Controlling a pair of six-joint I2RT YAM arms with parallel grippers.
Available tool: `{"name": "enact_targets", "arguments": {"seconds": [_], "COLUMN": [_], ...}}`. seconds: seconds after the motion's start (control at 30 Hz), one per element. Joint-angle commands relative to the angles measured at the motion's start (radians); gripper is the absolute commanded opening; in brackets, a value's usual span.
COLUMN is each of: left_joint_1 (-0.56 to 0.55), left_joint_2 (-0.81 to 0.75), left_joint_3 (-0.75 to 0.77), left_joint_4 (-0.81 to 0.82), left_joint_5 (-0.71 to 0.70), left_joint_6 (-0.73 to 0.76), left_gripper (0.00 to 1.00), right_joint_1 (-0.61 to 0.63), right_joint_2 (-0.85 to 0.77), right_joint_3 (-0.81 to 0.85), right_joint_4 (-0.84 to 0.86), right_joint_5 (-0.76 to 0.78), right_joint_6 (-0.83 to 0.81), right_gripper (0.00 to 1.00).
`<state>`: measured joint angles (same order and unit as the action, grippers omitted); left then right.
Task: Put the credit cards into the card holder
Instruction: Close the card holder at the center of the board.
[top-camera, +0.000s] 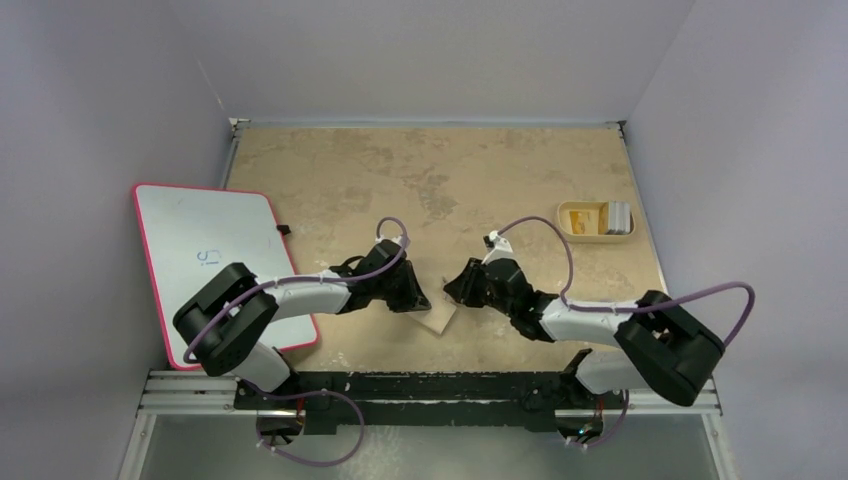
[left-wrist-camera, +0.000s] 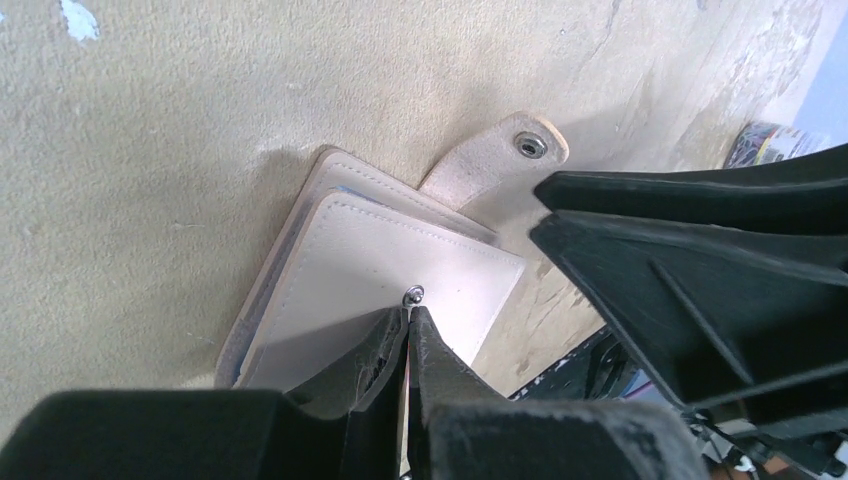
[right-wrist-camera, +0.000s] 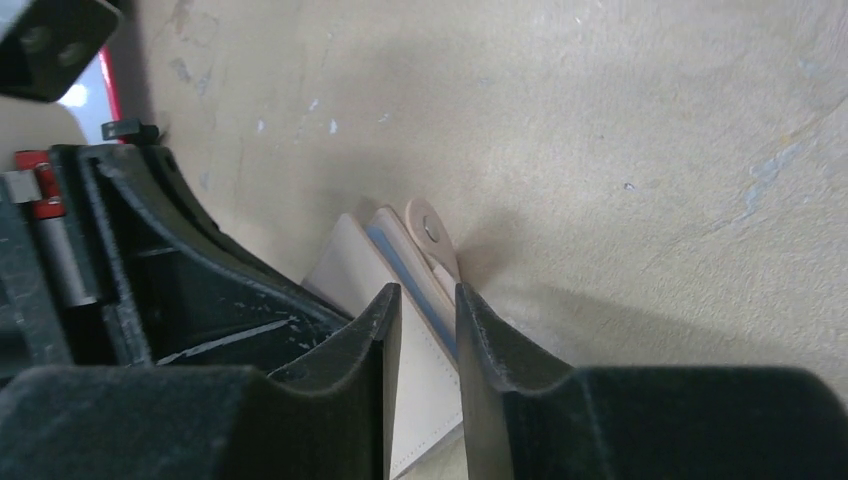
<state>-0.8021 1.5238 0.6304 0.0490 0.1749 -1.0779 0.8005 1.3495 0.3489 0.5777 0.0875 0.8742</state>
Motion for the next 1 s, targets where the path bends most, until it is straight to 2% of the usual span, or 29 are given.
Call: {"name": "enact_targets", "arguments": {"seconds": [0.0,0.1,0.2,0.3,0.4,0.63,0.73,0.87,0.97], "left_joint_1": [0.002,0.001,0.001,0.001,0.002,0.001,0.001,0.001,0.001], "left_joint_2": [0.012,0.006,-0.024,-0.061,-0.086,-0.135,-0.148,-0.118,-0.079], "left_joint_3": [0.017,0.025,0.028,0.016,0.001,0.01,0.009,0.006,0.025], "left_joint_4": [-0.055,-0.056,-0.063,-0.065,-0.066,-0.179,-0.233,-0.193,-0.184], "left_joint_5": [-0.064,-0.059,-0.055,-0.035,-0.035,-0.117,-0.162,-0.149,-0.147], "left_joint_6": [0.106,0.105,0.07,0.008,-0.02,-0.034,-0.028,-0.024,-0.014], "left_gripper": [0.04,0.04,0.05,0.06,0.07,0.08,0.11,0.11,0.11], "right_joint_1": [0.0,-0.029,-0.089,-0.151,-0.154,-0.155,-0.155,-0.154,-0.153], "right_joint_2": [-0.09,-0.108,-0.087,-0.034,0.02,0.117,0.119,0.105,0.093], "right_joint_3": [0.051,0.071,0.076,0.09,0.126,0.171,0.177,0.184,0.187], "right_joint_4": [-0.075,-0.11,-0.057,-0.003,-0.017,0.017,0.014,-0.016,-0.039], "right_joint_5": [0.006,-0.02,-0.131,-0.271,-0.309,-0.377,-0.37,-0.346,-0.361], "right_joint_6": [-0.108,-0.124,-0.137,-0.143,-0.179,-0.212,-0.225,-0.243,-0.256], "right_gripper": [0.32,0.33,0.31,0.37,0.38,0.28,0.21,0.08,0.06]}}
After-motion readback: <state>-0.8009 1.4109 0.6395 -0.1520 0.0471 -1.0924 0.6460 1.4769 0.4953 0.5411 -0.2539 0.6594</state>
